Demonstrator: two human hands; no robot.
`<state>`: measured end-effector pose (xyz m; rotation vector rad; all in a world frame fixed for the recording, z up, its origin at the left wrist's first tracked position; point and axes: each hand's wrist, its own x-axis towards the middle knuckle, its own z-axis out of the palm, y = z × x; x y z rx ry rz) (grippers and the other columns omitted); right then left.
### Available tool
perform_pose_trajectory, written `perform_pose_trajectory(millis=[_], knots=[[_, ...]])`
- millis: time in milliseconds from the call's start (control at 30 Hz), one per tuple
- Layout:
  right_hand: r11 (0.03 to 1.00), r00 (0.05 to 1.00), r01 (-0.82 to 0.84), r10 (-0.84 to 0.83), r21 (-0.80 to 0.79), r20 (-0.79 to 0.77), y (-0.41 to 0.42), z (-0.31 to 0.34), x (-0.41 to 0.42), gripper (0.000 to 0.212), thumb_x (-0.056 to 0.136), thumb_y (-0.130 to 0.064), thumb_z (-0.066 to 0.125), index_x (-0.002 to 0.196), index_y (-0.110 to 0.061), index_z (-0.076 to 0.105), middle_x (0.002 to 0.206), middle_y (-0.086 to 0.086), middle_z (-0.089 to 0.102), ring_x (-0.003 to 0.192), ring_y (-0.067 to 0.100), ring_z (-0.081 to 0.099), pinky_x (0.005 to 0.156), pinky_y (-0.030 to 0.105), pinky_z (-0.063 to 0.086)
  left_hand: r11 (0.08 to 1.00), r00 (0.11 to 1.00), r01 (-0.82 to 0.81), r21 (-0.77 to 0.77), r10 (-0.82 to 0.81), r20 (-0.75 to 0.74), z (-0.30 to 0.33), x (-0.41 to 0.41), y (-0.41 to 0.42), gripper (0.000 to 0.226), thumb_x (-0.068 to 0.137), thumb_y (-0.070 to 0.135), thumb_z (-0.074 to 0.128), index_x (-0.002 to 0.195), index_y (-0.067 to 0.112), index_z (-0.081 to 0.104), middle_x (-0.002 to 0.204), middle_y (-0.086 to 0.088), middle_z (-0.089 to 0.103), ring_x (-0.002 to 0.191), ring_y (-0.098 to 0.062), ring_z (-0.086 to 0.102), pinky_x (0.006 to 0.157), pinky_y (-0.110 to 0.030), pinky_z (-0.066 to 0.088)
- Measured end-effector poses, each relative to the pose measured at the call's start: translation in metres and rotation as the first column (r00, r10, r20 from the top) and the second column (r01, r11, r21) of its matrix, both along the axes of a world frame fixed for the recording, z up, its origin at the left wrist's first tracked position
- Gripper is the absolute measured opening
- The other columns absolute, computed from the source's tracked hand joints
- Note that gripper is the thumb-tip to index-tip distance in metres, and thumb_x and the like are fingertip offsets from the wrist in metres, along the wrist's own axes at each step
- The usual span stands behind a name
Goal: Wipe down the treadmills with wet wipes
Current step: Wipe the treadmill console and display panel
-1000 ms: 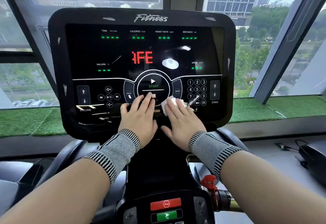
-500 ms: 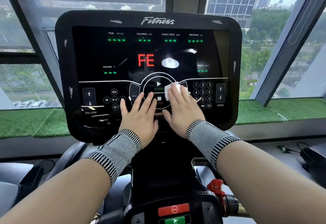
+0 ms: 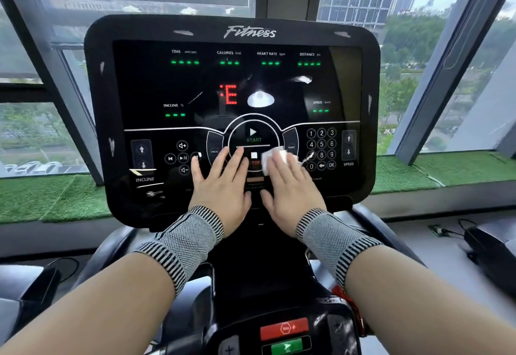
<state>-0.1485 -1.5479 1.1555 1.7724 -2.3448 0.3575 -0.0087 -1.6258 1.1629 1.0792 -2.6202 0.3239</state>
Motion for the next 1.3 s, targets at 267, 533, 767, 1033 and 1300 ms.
perform_pose_trajectory(millis=[267,533,767,1033,1300], knots=[[0.996,0.996,0.069,-0.072,0.059,0.051,0.016,-0.02,0.012,0.073,0.097,-0.051,0.026,0.152,-0.011,-0.001,0.16,0.004,-0.009,0.147,0.026,-0.003,0.119,0.042,0.011,1.0,1.0,0.015,0.007,-0.015,0.025,-0.007,0.009,0.0,0.067,0.096,0.047,0.032,0.153,0.019,0.011,0.161,0.006,-0.008,0.147,-0.017,-0.011,0.11,-0.064,-0.008],[0.991,0.996,0.085,-0.085,0.107,-0.005,0.022,-0.028,0.019,0.074,0.095,-0.055,0.021,0.152,-0.012,0.0,0.16,0.003,-0.008,0.147,0.026,-0.002,0.118,0.041,0.006,0.999,0.998,0.046,-0.008,-0.046,0.032,-0.013,0.016,0.002,0.068,0.095,0.046,0.035,0.152,0.018,0.013,0.161,0.005,-0.006,0.147,-0.017,-0.008,0.11,-0.065,-0.005],[0.981,0.985,-0.079,0.105,0.177,-0.138,0.015,-0.026,0.027,0.086,0.08,-0.059,-0.002,0.152,-0.012,0.003,0.16,0.003,-0.006,0.147,0.026,-0.001,0.118,0.043,0.012,0.999,0.999,0.039,0.001,-0.039,0.018,-0.008,0.023,-0.006,0.066,0.095,0.045,0.034,0.153,0.021,0.012,0.161,0.005,-0.008,0.147,-0.018,-0.012,0.11,-0.064,-0.006],[0.999,0.999,0.001,0.001,0.047,-0.032,0.002,-0.012,0.024,0.079,0.09,-0.058,0.011,0.152,-0.01,0.003,0.16,0.005,-0.004,0.147,0.027,-0.002,0.12,0.04,0.007,0.999,0.999,0.033,-0.011,-0.033,-0.005,-0.001,0.025,-0.012,0.067,0.096,0.046,0.034,0.153,0.02,0.01,0.161,0.005,-0.009,0.146,-0.018,-0.016,0.11,-0.064,-0.007],[0.998,0.998,0.057,-0.058,-0.022,-0.036,-0.014,0.005,0.022,0.075,0.096,-0.054,0.025,0.152,-0.01,0.002,0.16,0.006,-0.006,0.146,0.026,-0.003,0.119,0.041,0.009,1.0,0.999,0.019,-0.009,-0.019,-0.042,0.004,0.026,-0.019,0.07,0.095,0.046,0.036,0.153,0.018,0.009,0.161,0.005,-0.009,0.146,-0.019,-0.016,0.11,-0.064,-0.008]])
